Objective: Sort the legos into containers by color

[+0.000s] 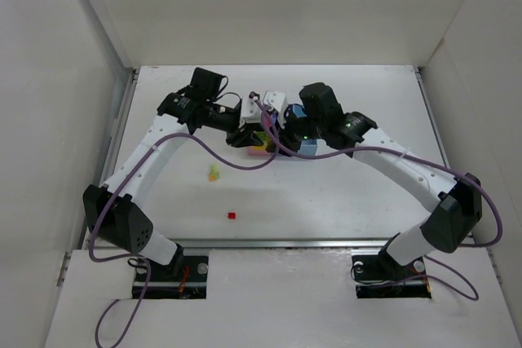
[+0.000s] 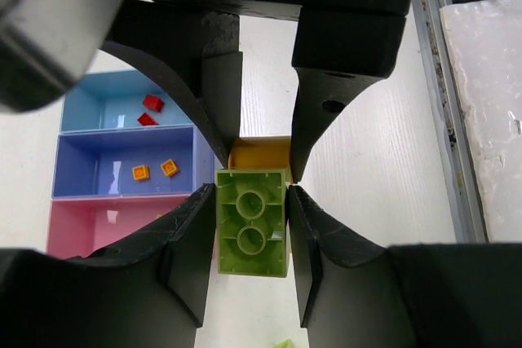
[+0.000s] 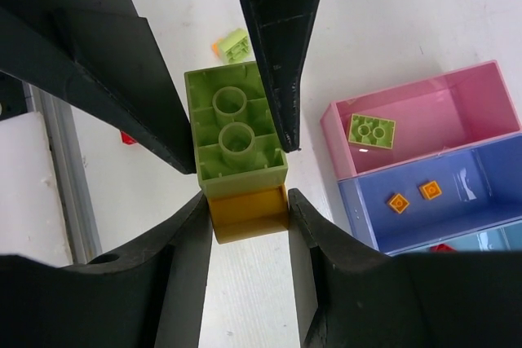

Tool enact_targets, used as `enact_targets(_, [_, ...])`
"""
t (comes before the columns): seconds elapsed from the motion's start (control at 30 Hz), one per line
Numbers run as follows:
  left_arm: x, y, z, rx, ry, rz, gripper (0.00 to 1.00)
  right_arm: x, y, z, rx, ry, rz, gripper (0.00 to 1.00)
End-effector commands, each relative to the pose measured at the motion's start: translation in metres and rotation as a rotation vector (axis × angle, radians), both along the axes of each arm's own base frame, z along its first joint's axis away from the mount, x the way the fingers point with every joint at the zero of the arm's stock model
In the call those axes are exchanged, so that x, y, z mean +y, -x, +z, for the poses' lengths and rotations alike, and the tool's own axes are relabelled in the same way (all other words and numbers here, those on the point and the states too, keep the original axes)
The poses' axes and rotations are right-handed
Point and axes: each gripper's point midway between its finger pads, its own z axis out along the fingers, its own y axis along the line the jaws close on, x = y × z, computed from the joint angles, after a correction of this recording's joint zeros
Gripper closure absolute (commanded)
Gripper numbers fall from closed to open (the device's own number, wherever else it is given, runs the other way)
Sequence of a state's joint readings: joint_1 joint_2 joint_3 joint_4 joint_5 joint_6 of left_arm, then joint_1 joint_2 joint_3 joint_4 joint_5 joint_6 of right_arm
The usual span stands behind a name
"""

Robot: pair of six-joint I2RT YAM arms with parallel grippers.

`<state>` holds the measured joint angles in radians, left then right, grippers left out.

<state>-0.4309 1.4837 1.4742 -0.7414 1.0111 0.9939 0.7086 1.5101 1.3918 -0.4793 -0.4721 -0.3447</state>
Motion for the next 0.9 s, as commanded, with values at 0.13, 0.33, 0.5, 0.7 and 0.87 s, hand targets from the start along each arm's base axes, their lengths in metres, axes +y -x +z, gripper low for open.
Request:
enact_targets(0.13, [0.000,-0.005,0.005,0.074,-0.007,0.084,1.00,0.003,0.003,0.027,-0.076,-0.073,0.010,1.00])
enact_targets(0.33, [0.024,-0.044,0.028,0.019,0.049,0.256,1.00,0.001,0.003,-0.030,0.026,0.002,-0.010,1.00])
enact_targets(0.5, [0.032,-0.048,0.031,0.016,0.049,0.289,1.00,-0.003,0.002,-0.073,0.107,0.077,-0.047,1.00])
enact_targets(0.7, [0.039,-0.048,0.016,0.031,0.021,0.311,1.00,-0.002,0.002,-0.065,0.105,0.046,-0.062,1.00])
enact_targets(0.87, [0.054,-0.055,0.001,0.036,-0.026,0.381,1.00,-0.003,-0.008,-0.049,0.061,0.032,-0.104,1.00])
